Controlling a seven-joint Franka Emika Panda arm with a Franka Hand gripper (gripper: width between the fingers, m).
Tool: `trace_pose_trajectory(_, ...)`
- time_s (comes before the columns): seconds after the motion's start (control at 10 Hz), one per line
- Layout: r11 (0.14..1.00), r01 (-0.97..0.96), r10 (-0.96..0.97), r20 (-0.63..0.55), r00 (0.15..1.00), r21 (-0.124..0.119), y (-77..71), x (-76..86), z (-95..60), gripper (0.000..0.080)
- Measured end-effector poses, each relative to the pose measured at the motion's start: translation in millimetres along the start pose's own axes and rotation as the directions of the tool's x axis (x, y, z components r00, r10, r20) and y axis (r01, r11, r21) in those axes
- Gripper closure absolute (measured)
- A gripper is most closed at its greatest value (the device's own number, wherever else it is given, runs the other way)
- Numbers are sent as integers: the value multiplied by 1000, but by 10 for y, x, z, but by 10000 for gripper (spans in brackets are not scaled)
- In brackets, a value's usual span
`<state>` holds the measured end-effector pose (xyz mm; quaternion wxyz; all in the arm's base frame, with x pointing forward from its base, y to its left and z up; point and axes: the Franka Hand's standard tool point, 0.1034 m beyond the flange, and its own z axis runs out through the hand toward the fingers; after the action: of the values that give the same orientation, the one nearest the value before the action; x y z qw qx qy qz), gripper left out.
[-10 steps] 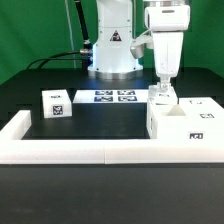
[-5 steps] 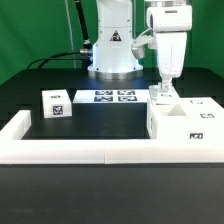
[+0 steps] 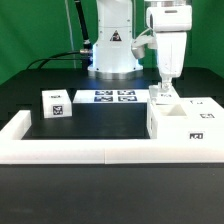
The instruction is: Assemble cabinet
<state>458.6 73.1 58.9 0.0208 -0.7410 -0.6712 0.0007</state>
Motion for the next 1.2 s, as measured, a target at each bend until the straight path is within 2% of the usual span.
trace_pose_trajectory(0.2, 1000, 16, -17, 12, 1000, 25, 0, -11, -8, 731)
trace_pose_trajectory(0.4, 999, 24, -25, 15, 1000, 35, -2, -24, -4, 731)
trace_pose_trajectory(1.0, 999, 43, -43, 14, 999, 32, 22, -47, -11, 731)
trace_pose_trajectory(1.2, 998, 51, -52, 12, 999, 33, 114, -24, -13, 731)
